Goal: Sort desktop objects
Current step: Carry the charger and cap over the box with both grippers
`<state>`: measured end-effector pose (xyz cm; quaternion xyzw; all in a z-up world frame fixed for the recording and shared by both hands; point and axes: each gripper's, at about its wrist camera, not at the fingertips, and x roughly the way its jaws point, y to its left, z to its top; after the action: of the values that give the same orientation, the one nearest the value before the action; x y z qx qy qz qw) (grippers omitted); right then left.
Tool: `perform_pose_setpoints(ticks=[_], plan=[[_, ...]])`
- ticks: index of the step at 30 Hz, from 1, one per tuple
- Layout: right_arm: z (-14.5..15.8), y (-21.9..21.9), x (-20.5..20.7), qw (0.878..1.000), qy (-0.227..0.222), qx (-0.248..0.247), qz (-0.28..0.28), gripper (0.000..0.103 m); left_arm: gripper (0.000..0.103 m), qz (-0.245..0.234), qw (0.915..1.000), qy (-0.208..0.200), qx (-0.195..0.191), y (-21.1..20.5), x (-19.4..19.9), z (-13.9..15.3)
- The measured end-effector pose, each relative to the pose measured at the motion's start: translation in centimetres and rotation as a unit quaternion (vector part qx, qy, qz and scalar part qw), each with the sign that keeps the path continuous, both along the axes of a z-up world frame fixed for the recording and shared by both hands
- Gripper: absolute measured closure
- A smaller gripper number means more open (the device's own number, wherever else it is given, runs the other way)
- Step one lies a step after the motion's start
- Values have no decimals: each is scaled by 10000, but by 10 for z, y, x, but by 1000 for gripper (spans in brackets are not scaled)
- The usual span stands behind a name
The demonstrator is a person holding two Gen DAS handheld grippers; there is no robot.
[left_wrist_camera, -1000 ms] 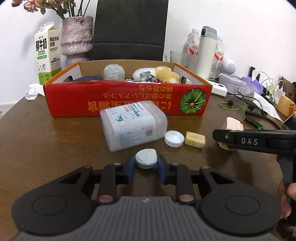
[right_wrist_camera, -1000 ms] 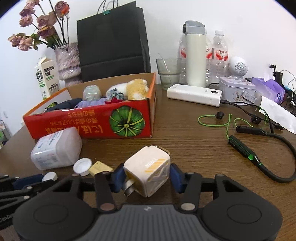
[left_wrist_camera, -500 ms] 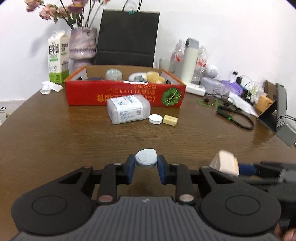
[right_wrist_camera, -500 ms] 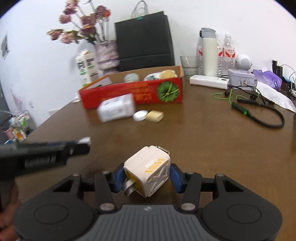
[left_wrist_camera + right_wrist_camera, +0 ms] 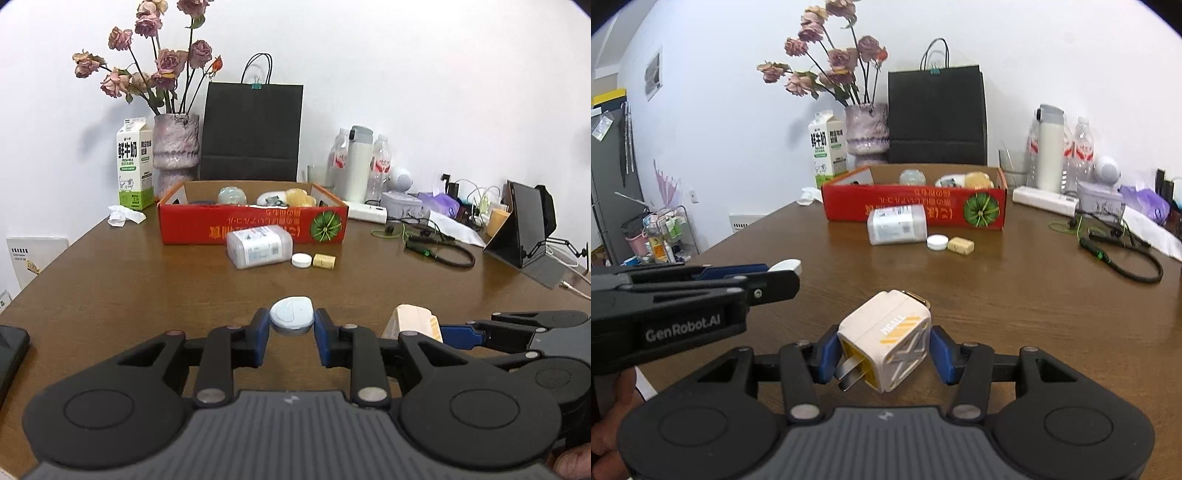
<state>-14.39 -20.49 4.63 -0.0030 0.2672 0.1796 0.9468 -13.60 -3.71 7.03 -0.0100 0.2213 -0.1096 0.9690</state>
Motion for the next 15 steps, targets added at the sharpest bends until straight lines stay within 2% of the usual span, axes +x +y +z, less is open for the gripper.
perform_pose_setpoints(ticks=[3, 7, 10, 15], plan=[[6, -3, 10, 10000, -44, 8, -42, 53, 76, -19, 9999, 29, -104, 5, 15, 6], [24, -10, 41, 9998, -202, 38, -25, 53, 76, -37, 9997, -128, -220, 17, 50, 28], [40, -15, 75, 9993, -322, 166, -29, 53, 76, -70, 9992, -143, -379, 27, 84, 41], [57, -26, 141, 9986, -344, 380, -115, 53, 76, 40, 9995, -129, -302, 35, 148, 56]])
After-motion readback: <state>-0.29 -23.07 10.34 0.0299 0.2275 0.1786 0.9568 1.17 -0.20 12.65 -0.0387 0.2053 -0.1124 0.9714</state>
